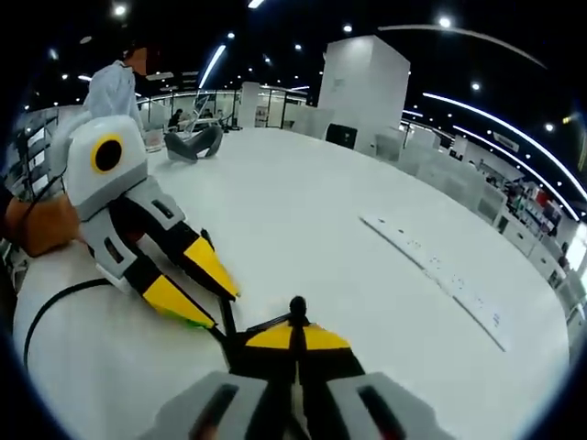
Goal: Find the charging cable on the desk, coil it up and secure with Velcro.
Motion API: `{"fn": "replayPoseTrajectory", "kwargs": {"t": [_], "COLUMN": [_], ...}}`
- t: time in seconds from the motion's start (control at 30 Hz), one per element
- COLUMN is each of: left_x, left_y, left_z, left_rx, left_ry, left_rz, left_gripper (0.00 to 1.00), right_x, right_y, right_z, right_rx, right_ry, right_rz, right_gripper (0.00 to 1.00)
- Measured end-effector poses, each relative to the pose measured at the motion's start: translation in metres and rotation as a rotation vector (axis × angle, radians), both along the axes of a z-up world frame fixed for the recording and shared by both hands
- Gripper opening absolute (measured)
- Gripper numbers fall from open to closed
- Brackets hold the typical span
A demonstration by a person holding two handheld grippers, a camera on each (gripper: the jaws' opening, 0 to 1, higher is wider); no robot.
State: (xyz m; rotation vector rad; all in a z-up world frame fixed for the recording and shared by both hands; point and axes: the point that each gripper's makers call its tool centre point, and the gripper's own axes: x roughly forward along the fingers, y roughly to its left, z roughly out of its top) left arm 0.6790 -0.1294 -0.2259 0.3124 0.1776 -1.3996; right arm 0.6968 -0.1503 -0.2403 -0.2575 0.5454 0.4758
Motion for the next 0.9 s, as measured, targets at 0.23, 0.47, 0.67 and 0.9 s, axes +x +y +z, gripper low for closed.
{"fn": "replayPoseTrajectory", "kwargs": {"t": [0.23,0.47,0.67,0.9], "left_x": [0.004,0.008,0.015,0.047], "left_y": [0.000,0.001,0.001,-0.003], "left_z": [0.000,0.000,0.000,0.003], "left_rx": [0.000,-0.001,-0.001,0.000], "left_ry": [0.004,0.007,0.007,0.009], "left_rz": [0.001,0.002,0.002,0.000], "left_gripper": [0.14,0.14,0.14,0.14], "right_x": [-0.006,-0.012,-0.007,0.008], "right_y": [-0.002,0.008,0.016,0.008], "right_z": [0.018,0.035,0.018,0.006], "right_rx": [0.215,0.330,0.291,0.305], "right_ry": [-0.020,0.009,0.048,0.096], "right_rz": [-0.052,-0.015,0.011,0.022], "right_gripper": [0.17,0.03,0.03,0.02]}}
